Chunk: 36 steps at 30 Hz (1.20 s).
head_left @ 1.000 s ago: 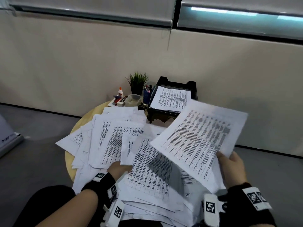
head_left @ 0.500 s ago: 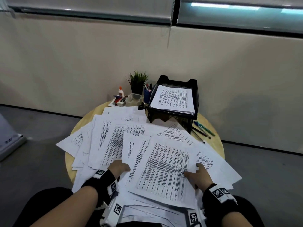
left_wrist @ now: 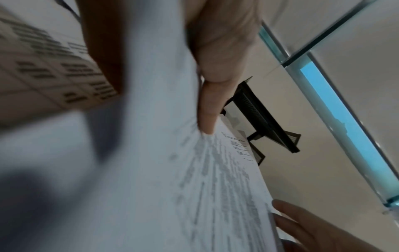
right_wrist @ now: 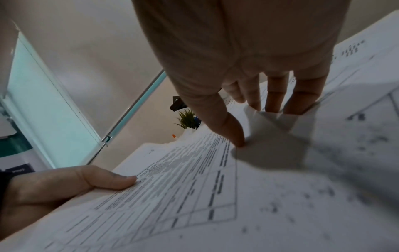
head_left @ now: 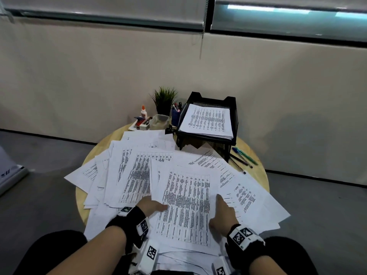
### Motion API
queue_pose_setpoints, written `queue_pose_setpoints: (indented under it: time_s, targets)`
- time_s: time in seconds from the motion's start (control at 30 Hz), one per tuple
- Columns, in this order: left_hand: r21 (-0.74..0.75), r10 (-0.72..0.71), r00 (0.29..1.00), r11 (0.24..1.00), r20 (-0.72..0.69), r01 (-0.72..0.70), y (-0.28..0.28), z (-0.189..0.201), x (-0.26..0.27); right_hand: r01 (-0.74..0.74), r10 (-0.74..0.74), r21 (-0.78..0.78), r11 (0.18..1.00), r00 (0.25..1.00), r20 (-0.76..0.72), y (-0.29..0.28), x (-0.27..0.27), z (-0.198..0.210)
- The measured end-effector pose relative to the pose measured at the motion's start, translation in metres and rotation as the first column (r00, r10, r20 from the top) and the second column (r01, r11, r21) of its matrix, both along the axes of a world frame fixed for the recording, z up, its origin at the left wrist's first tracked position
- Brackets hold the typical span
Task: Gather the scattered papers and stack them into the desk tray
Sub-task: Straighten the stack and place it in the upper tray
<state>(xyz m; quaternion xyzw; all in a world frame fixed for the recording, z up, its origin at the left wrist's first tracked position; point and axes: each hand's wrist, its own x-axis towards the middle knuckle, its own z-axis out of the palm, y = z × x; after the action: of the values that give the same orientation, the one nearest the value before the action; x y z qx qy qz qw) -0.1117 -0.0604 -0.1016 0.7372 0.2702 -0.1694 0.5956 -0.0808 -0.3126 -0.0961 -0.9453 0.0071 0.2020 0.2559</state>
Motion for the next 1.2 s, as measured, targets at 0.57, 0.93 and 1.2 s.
queue_pose_setpoints:
  time_s: [0.57, 0.93, 1.2]
  targets:
    - [-0.229, 0.007, 0.976, 0.972, 0.219, 0.045, 0.015, 0.007, -0.007, 0.330, -0.083, 0.903, 0.276, 0.944, -0.319, -0.029, -0.009, 0.042]
    - [-0.237, 0.130, 0.820, 0.972, 0.558, 0.007, -0.003, 0.133, 0.021, -0.122, -0.173, 0.963, 0.242, 0.971, 0.167, -0.013, 0.010, 0.124]
    - [-0.263, 0.154, 0.813, 0.965, 0.561, -0.002, -0.027, 0.118, 0.009, -0.014, -0.237, 0.955, 0.296, 0.968, 0.087, -0.005, 0.005, 0.102]
